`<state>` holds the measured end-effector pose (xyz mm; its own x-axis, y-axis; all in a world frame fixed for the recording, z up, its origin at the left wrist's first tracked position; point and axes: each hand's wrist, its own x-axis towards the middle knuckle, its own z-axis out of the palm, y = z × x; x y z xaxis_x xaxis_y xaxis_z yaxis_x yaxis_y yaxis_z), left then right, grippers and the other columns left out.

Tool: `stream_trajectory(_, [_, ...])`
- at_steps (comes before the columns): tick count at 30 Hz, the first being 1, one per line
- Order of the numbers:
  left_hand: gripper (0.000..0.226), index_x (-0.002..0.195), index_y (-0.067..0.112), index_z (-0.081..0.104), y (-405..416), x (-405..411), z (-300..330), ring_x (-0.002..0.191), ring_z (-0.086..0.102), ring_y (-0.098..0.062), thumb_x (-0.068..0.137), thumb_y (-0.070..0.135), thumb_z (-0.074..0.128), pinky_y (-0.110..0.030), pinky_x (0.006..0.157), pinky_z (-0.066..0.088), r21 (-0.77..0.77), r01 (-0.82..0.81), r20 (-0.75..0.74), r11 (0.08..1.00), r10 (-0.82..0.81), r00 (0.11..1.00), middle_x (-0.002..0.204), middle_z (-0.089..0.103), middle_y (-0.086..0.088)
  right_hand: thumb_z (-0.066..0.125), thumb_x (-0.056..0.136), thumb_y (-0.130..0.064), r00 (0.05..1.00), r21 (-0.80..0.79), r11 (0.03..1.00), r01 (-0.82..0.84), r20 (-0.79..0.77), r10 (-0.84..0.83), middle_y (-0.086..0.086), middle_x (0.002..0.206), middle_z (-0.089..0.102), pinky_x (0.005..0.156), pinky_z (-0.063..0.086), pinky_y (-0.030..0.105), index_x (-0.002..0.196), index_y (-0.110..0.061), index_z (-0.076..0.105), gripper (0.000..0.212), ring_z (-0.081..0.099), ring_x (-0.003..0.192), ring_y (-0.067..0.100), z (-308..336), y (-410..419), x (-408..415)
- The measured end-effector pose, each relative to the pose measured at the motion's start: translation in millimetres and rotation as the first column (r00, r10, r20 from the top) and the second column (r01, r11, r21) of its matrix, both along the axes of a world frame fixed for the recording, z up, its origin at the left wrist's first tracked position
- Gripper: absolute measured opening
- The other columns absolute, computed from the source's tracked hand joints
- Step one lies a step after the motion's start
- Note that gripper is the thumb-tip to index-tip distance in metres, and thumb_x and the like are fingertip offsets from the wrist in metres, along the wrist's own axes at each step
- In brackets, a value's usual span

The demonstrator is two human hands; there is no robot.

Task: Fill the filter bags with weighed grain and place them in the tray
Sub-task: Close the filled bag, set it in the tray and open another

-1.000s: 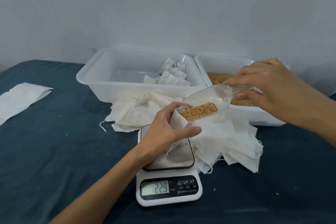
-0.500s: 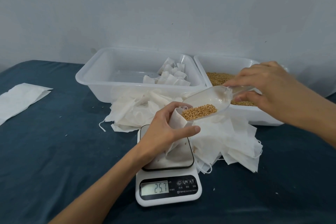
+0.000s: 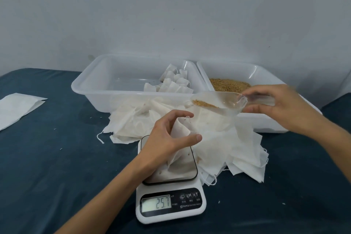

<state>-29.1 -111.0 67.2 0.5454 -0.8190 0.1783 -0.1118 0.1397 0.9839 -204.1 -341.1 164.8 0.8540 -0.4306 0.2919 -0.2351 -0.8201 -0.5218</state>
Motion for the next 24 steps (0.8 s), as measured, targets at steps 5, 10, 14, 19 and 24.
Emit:
stream_trajectory(5, [0.049, 0.115, 0.030, 0.071, -0.8, 0.6, -1.9, 0.086, 0.062, -0.006, 0.069, 0.029, 0.087, -0.017, 0.079, 0.050, -0.005, -0.011, -0.006, 1.000, 0.011, 1.000, 0.094, 0.068, 0.005, 0.078, 0.087, -0.011, 0.986, 0.119, 0.981, 0.153, 0.044, -0.159, -0.014, 0.106, 0.074, 0.089, 0.047, 0.013, 0.104, -0.026, 0.072, 0.024, 0.066, 0.104, -0.002, -14.0, -49.3, 3.2])
stream_trajectory(10, [0.049, 0.113, 0.032, 0.072, -1.3, 0.5, -3.3, 0.079, 0.066, -0.010, 0.067, 0.026, 0.088, -0.020, 0.070, 0.053, -0.011, -0.005, -0.034, 1.000, 0.004, 0.999, 0.089, 0.071, -0.001, 0.079, 0.087, -0.013, 0.910, 0.028, 0.913, 0.407, -0.104, -0.402, -0.008, 0.099, 0.068, 0.088, 0.041, 0.027, 0.110, -0.015, 0.069, 0.025, 0.062, 0.102, 0.013, -39.6, -94.8, 16.3])
stream_trajectory(14, [0.051, 0.117, 0.029, 0.071, -1.7, 1.0, -5.3, 0.073, 0.066, -0.012, 0.068, 0.023, 0.087, -0.020, 0.065, 0.054, -0.003, 0.006, -0.035, 1.000, -0.006, 0.999, 0.082, 0.070, 0.003, 0.081, 0.085, -0.014, 0.868, 0.022, 0.900, 0.435, -0.275, -0.413, -0.007, 0.094, 0.066, 0.085, 0.042, 0.028, 0.087, -0.025, 0.061, 0.023, 0.064, 0.102, 0.020, -52.9, -114.5, 29.5])
stream_trajectory(19, [0.036, 0.107, 0.027, 0.074, -1.8, 1.5, -7.1, 0.068, 0.065, -0.013, 0.075, 0.024, 0.092, -0.022, 0.063, 0.053, 0.001, 0.025, -0.031, 1.000, -0.025, 0.999, 0.082, 0.072, -0.002, 0.082, 0.085, -0.023, 0.787, -0.085, 0.901, 0.425, -0.456, -0.414, 0.002, 0.112, 0.066, 0.085, 0.044, 0.029, 0.104, -0.018, 0.070, 0.023, 0.056, 0.098, 0.019, -59.9, -123.8, 44.6])
stream_trajectory(24, [0.008, 0.094, 0.021, 0.078, -5.2, 5.1, -11.6, 0.075, 0.066, -0.021, 0.090, 0.027, 0.073, -0.034, 0.070, 0.052, 0.003, -0.031, 0.002, 1.000, 0.031, 1.000, 0.084, 0.072, -0.003, 0.080, 0.087, -0.025, 0.807, -0.191, 0.881, 0.432, -0.354, -0.472, 0.001, 0.117, 0.070, 0.093, 0.050, 0.035, 0.114, -0.017, 0.072, 0.029, 0.063, 0.106, 0.020, -56.4, -106.6, 46.6])
